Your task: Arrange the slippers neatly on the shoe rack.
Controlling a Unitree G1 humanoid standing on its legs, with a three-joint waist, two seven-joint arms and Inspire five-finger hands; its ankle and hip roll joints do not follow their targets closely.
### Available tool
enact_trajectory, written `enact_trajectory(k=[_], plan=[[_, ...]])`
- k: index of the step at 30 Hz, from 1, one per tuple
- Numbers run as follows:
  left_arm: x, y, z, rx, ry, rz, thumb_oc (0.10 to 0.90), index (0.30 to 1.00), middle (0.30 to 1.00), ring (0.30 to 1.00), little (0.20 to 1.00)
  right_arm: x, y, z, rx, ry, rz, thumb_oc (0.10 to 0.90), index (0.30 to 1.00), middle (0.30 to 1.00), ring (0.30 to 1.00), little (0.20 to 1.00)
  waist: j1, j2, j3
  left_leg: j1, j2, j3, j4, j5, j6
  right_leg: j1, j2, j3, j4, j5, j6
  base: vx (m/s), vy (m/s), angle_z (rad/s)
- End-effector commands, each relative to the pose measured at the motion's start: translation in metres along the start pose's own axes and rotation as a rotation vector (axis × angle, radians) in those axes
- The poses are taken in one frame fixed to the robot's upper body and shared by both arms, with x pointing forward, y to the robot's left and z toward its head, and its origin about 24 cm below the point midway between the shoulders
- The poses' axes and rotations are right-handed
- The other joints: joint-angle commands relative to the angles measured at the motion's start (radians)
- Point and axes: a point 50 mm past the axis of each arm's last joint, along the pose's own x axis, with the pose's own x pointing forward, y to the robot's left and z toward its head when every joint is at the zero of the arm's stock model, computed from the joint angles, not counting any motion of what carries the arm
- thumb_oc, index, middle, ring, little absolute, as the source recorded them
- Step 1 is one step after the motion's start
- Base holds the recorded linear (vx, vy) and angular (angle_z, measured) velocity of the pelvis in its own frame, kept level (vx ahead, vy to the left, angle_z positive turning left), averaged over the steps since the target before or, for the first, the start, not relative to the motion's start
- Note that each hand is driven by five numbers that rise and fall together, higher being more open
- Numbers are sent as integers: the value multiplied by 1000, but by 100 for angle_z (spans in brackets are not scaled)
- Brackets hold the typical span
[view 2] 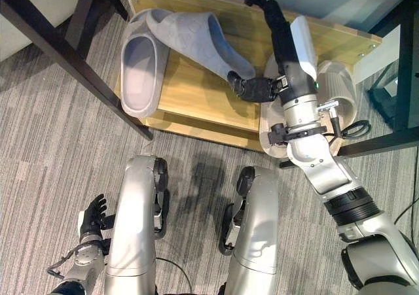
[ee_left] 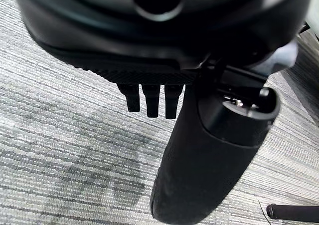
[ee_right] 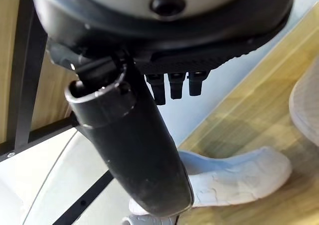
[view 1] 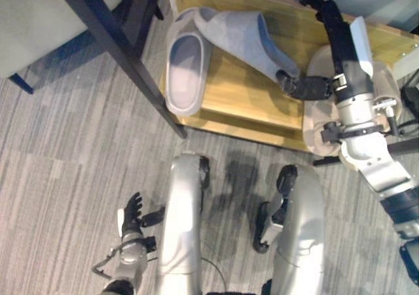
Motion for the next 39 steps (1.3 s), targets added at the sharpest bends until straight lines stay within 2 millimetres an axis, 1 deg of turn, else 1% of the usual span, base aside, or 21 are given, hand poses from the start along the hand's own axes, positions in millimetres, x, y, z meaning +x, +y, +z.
enact_trajectory(k=[1, 2, 4, 5, 8, 9, 13, 16, 20, 22, 24, 25, 26, 30, 32, 34, 35, 37, 39], plan=[[-2, 3, -1, 11, -30, 40, 800, 900, 900, 900, 900, 18, -34, 53, 37, -281, -124, 800, 900, 900, 900, 900, 30, -27, -21, 75, -5, -86, 29, -77, 1, 90, -8, 87, 105, 104, -31, 0, 0, 0], [-2, 3, -1, 7, -31, 40, 800, 900, 900, 900, 900, 13, -30, 51, 38, -268, -98, 800, 900, 900, 900, 900, 27, -29, -21, 75, -5, -88, 29, -78, 0, 90, -7, 89, 105, 104, -30, 0, 0, 0], [-2, 3, -2, 9, -27, 42, 800, 900, 900, 900, 900, 10, -29, 52, 50, -274, -82, 800, 900, 900, 900, 900, 25, -30, -21, 75, -4, -88, 30, -78, 0, 89, -6, 89, 106, 104, -29, -1, -7, -2], [-3, 2, -2, 11, -29, 32, 800, 900, 900, 900, 900, 4, -26, 49, 61, -253, -41, 800, 900, 900, 900, 900, 23, -32, -21, 75, -2, -88, 31, -79, -1, 87, -6, 91, 108, 103, -29, 0, -18, -3], [-3, 2, -3, 8, -28, 34, 800, 900, 900, 900, 900, 1, -23, 48, 74, -246, -13, 800, 900, 900, 900, 900, 22, -32, -21, 75, -1, -88, 30, -77, -1, 87, -7, 90, 108, 105, -27, 0, 0, 0], [-4, 2, -5, 7, -20, 31, 800, 900, 900, 900, 900, -3, -21, 45, 70, -228, 8, 800, 900, 900, 900, 900, 21, -33, -21, 75, 0, -86, 32, -79, 0, 86, -9, 89, 109, 104, -28, 0, 0, 0], [-5, 3, -9, 19, -2, 33, 800, 900, 900, 900, 900, -7, -19, 40, 36, -207, 31, 800, 900, 900, 900, 900, 20, -35, -21, 75, 2, -86, 26, -77, -1, 82, -9, 91, 107, 106, -26, 0, 0, 0], [-4, 2, -7, 16, -11, 29, 800, 900, 900, 900, 900, -8, -17, 40, 38, -204, 45, 800, 900, 900, 900, 900, 19, -34, -21, 75, 2, -85, 25, -76, -1, 84, -8, 92, 107, 106, -27, 0, 0, 0], [-4, 2, -6, 14, -14, 30, 800, 900, 900, 900, 900, -7, -15, 45, 79, -226, 60, 800, 900, 900, 900, 900, 18, -32, -21, 75, 1, -86, 28, -76, -2, 84, -7, 91, 109, 106, -26, 0, 0, 0], [-4, 3, -7, 16, -6, 30, 800, 900, 900, 900, 900, -8, -9, 51, 159, -244, 104, 800, 900, 900, 900, 900, 18, -32, -21, 75, 1, -87, 32, -76, -3, 83, -7, 91, 112, 105, -26, 0, 0, 0], [-4, 3, -8, 15, -5, 30, 800, 900, 900, 900, 900, -8, -7, 52, 174, -247, 117, 800, 900, 900, 900, 900, 18, -32, -21, 75, 1, -86, 32, -76, -3, 83, -7, 91, 112, 105, -26, 0, 0, 0], [-4, 2, -8, 13, -3, 26, 800, 900, 900, 900, 900, -11, -4, 55, 225, -251, 148, 800, 900, 900, 900, 900, 19, -32, -21, 75, 2, -86, 32, -75, -4, 82, -8, 92, 113, 106, -26, 0, 0, 0], [-4, 2, -8, 13, -3, 26, 800, 900, 900, 900, 900, -11, -4, 55, 225, -251, 149, 800, 900, 900, 900, 900, 19, -32, -21, 75, 2, -86, 32, -75, -4, 82, -8, 92, 113, 106, -26, 0, 0, 0], [-6, 1, -10, 7, 4, 17, 800, 900, 900, 900, 900, -16, 2, 58, 320, -249, 206, 800, 900, 900, 900, 900, 18, -32, -21, 75, 2, -86, 31, -74, -5, 80, -6, 95, 114, 107, -25, 0, 0, 0], [-7, 1, -14, 3, 23, 24, 800, 900, 900, 900, 900, -19, 4, 65, 365, -276, 221, 800, 900, 900, 900, 900, 17, -32, -21, 75, 3, -87, 33, -74, -5, 79, -5, 96, 117, 107, -25, 0, 0, 0], [-7, 2, -15, 0, 30, 27, 800, 900, 900, 900, 900, -20, 5, 66, 377, -281, 218, 800, 900, 900, 900, 900, 17, -32, -21, 75, 3, -88, 34, -74, -5, 79, -5, 97, 118, 107, -24, 0, 0, 0], [-6, 2, -14, 1, 27, 29, 800, 900, 900, 900, 900, -19, 4, 71, 399, -307, 211, 800, 900, 900, 900, 900, 17, -32, -21, 75, 5, -88, 35, -75, -5, 77, -3, 98, 118, 106, -24, 0, 0, 0], [-6, 2, -14, 1, 27, 29, 800, 900, 900, 900, 900, -19, 4, 73, 412, -313, 215, 800, 900, 900, 900, 900, 17, -32, -21, 75, 5, -88, 34, -75, -5, 77, -3, 98, 117, 106, -24, 0, 0, 0], [-7, 1, -15, -1, 32, 27, 800, 900, 900, 900, 900, -19, 5, 81, 451, -349, 229, 800, 900, 900, 900, 900, 16, -31, -21, 75, 6, -85, 36, -74, -6, 76, -2, 97, 118, 104, -25, 0, 0, 0]])
